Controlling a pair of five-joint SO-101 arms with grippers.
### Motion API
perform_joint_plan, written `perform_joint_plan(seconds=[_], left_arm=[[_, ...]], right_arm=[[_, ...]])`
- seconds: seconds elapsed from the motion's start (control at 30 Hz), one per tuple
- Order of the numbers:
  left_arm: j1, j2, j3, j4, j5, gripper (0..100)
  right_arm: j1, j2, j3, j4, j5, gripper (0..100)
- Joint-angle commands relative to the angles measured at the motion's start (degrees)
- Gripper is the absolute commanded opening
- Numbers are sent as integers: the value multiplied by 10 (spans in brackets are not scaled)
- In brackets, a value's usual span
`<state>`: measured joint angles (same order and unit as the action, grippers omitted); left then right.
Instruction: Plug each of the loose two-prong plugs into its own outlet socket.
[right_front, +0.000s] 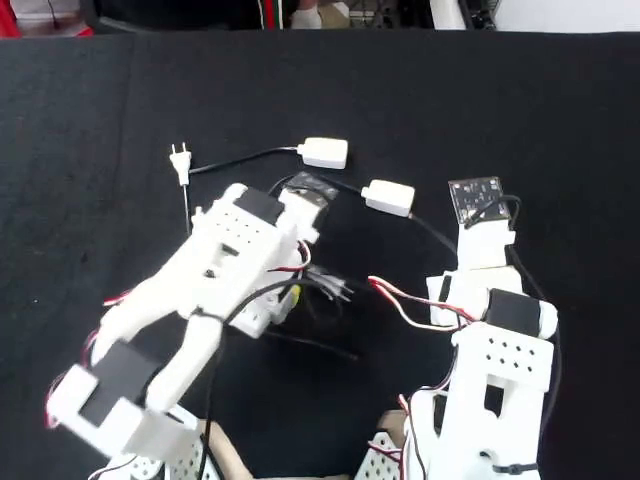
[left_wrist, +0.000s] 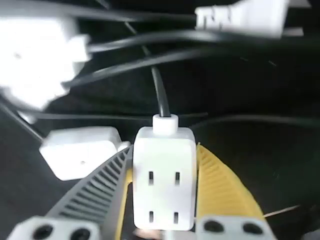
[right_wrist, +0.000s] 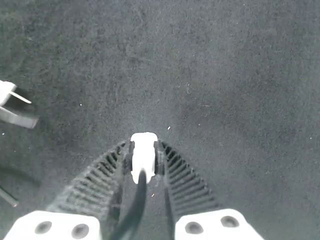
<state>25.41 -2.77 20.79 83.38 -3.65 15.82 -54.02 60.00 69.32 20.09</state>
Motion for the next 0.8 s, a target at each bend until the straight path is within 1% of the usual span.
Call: perform_joint_plan(seconds=[0.0,0.07,0.17,0.23,0.3,0.37,0.43,0.57,0.6,0.67,0.77], left_arm=[[-3,-151,-24,4,-149,29],[-3,-228,-22,6,-182,29],[-3,-332,-5,0,-207,29],[-3,-389,21,-18,-225,29],[-8,-431,55,-56,-220,29],[-9,-457,100,-103,-188,29],[-7,-471,149,-168,-133,29],[-8,-471,238,-329,38,30],[-7,-468,258,-364,70,30],[0,-456,299,-419,113,33],[34,-429,337,-446,125,78]], right_arm=[[5,-12,-3,-3,-4,11],[5,-12,-3,-3,-4,11],[5,-12,-3,-3,-4,11],[5,-12,-3,-3,-4,11],[5,-12,-3,-3,-4,11],[5,-12,-3,-3,-4,11],[5,-12,-3,-3,-4,11],[5,-11,-3,-3,-4,11],[5,-11,-3,-3,-4,11],[5,-11,-3,-3,-4,11],[5,-11,-3,-3,-4,11]])
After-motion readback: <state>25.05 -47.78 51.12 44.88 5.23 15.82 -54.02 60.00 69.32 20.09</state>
